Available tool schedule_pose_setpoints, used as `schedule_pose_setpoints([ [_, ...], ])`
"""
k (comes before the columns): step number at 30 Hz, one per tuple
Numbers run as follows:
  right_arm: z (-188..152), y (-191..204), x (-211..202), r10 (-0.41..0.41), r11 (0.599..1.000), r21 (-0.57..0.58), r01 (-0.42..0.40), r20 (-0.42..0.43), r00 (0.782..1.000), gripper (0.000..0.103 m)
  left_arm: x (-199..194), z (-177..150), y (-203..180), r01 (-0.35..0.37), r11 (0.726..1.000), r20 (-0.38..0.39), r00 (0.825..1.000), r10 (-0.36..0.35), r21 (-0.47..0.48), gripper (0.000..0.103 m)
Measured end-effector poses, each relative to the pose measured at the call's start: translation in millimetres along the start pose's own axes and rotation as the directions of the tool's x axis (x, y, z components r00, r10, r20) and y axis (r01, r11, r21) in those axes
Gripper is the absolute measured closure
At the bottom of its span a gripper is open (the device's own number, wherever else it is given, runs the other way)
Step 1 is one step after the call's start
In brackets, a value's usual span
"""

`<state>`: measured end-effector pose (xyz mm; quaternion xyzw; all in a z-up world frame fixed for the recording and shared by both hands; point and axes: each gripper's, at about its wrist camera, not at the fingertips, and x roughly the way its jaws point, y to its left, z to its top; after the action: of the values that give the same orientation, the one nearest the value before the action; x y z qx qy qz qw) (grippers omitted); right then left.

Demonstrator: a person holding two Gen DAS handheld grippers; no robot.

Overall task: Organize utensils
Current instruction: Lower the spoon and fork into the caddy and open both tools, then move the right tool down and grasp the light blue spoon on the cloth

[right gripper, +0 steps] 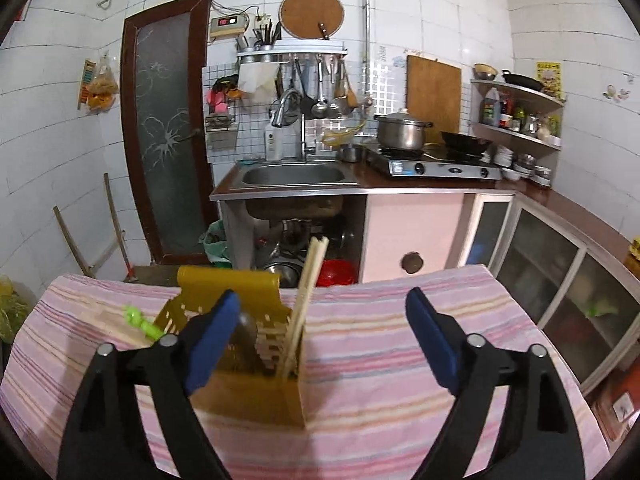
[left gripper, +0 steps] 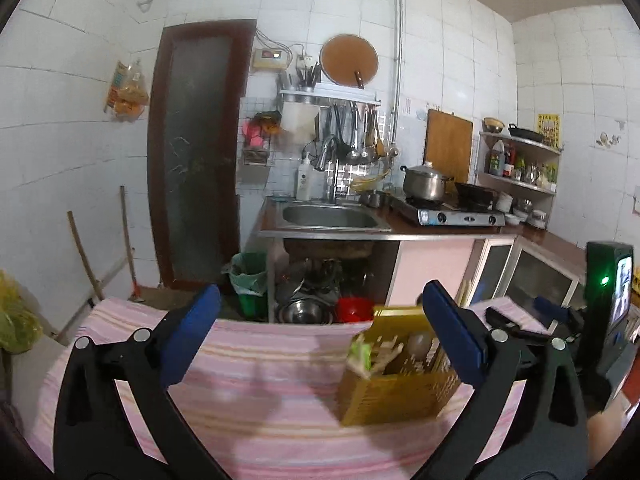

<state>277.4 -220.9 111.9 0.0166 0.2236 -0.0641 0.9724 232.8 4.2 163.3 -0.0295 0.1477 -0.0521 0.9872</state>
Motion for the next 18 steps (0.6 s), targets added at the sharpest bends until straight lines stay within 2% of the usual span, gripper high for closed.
schedule_pose_setpoints([
  [7,-51.6,9.8,-35.7,-0.01,1.0,-0.003,0.01,-0.067,0.998,0.01,-25.4,-49.9,29.5,-0.03,0.999,-0.087,0.996,0.029,-0.012,0.005],
  [14,-107.6,21.3,-42.2,-0.014,1.0,0.011,0.016,-0.164,0.986,0.01,-20.2,-104.8,53.1,-0.07,0.997,-0.212,0.974,0.076,0.037,0.005],
  [18,-136.3,31.8,-39.3,-0.035,0.999,-0.016,0.032,-0.235,0.971,0.01,-10.0,-136.8,69.3,-0.071,0.997,-0.286,0.955,0.075,0.023,0.005],
])
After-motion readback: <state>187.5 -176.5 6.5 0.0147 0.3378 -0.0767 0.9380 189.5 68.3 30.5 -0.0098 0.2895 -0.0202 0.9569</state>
